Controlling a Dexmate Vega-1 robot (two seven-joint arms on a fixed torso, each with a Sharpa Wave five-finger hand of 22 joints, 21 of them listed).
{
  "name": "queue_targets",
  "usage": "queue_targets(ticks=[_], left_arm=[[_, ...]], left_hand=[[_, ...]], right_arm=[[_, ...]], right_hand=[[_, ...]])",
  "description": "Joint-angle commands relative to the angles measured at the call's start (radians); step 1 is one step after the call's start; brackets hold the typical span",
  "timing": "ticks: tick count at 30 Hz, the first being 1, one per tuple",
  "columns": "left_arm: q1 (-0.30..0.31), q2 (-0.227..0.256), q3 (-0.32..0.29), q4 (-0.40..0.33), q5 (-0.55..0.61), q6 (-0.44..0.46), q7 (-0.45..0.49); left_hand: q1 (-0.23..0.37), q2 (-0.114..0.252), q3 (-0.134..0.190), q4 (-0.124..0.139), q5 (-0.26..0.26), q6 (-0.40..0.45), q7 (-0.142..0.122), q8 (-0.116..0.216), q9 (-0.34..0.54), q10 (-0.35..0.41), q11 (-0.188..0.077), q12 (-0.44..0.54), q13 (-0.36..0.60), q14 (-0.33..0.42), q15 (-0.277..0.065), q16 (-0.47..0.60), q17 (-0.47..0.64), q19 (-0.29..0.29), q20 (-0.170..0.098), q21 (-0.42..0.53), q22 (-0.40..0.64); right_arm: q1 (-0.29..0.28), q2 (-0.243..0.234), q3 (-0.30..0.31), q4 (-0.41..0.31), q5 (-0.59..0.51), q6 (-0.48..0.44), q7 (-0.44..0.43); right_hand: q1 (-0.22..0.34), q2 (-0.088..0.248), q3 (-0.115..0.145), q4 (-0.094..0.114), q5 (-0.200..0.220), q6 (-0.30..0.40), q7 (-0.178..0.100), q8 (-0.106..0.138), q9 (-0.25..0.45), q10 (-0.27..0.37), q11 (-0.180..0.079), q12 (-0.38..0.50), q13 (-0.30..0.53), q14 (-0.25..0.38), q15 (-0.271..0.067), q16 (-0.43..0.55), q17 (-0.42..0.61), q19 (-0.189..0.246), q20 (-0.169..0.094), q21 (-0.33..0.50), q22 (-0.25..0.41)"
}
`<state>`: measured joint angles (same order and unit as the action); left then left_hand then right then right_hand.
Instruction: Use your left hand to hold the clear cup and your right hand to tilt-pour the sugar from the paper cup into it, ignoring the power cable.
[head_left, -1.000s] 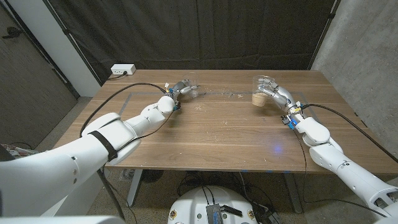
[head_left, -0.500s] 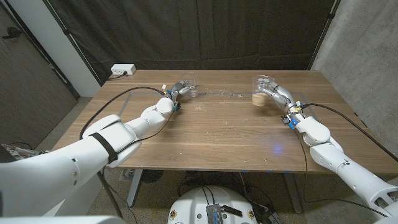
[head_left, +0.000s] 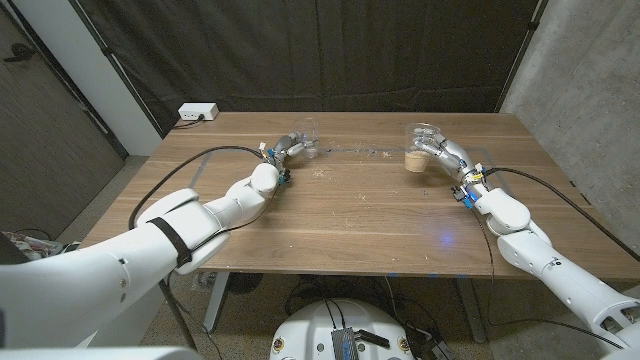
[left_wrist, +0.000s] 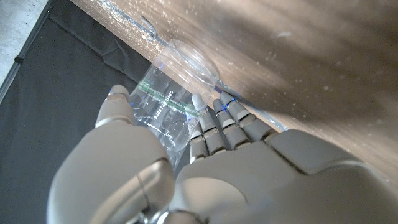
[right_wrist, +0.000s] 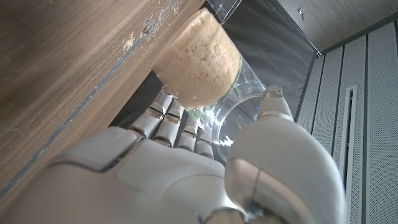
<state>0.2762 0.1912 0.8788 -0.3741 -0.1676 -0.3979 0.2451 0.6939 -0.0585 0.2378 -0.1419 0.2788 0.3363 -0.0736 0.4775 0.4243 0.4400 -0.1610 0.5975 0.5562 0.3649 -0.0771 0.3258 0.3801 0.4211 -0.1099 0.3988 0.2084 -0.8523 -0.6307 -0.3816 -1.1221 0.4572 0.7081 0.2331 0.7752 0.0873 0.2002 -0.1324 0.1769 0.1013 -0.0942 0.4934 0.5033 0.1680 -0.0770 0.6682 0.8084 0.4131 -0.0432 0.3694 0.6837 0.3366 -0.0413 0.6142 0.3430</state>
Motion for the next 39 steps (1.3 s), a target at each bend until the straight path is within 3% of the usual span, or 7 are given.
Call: queue_targets(ticks=[1,22,31,39], left_arm=[[0.012,-0.008,0.011,0.015,0.043,-0.122,0.089],[0.030,0.017,0.029,0.008,0.150,-0.331,0.288],[0.037,0.017,0.004,0.007,0.139,-0.349,0.253],[0.049,-0.001,-0.037,0.008,0.088,-0.340,0.152]], left_hand=[[0.025,0.012,0.002,0.007,-0.004,0.028,-0.002,0.017,0.007,0.025,-0.008,0.019,0.013,0.210,-0.111,0.011,0.013,0.087,-0.008,0.023,0.016],[0.058,0.035,0.006,0.008,-0.009,0.058,-0.007,0.045,0.023,0.052,-0.007,0.050,0.038,0.244,-0.112,0.022,0.043,0.093,-0.006,0.038,0.027],[0.068,0.046,0.008,0.009,-0.011,0.058,-0.004,0.050,0.029,0.050,-0.005,0.056,0.047,0.242,-0.112,0.021,0.054,0.093,-0.005,0.043,0.031],[0.074,0.049,0.007,0.010,-0.014,0.047,-0.001,0.052,0.034,0.041,-0.006,0.059,0.054,0.235,-0.108,0.015,0.063,0.092,-0.002,0.048,0.033]], right_arm=[[-0.002,0.007,0.002,0.019,0.006,0.014,0.002],[0.035,0.035,-0.012,0.078,0.005,0.012,0.015],[0.068,0.067,-0.019,0.135,0.004,0.030,0.023],[0.116,0.112,-0.028,0.206,-0.014,0.060,0.010]], right_hand=[[0.004,0.012,0.008,-0.001,0.002,0.008,-0.002,0.006,0.002,0.002,-0.008,0.004,0.003,0.003,-0.174,-0.003,0.004,-0.005,-0.122,0.005,-0.002],[0.001,0.013,0.011,-0.001,0.003,0.011,0.000,0.005,0.003,0.007,-0.004,0.004,0.008,0.010,-0.172,-0.010,0.008,-0.005,-0.120,0.011,-0.009],[0.000,0.015,0.013,-0.001,0.004,0.012,-0.001,0.005,0.003,0.007,-0.007,0.003,0.009,0.010,-0.173,-0.013,0.010,-0.009,-0.120,0.011,-0.013],[-0.001,0.016,0.013,0.000,0.004,0.013,0.001,0.005,0.003,0.009,-0.005,0.003,0.011,0.011,-0.174,-0.016,0.012,-0.008,-0.121,0.014,-0.015]])
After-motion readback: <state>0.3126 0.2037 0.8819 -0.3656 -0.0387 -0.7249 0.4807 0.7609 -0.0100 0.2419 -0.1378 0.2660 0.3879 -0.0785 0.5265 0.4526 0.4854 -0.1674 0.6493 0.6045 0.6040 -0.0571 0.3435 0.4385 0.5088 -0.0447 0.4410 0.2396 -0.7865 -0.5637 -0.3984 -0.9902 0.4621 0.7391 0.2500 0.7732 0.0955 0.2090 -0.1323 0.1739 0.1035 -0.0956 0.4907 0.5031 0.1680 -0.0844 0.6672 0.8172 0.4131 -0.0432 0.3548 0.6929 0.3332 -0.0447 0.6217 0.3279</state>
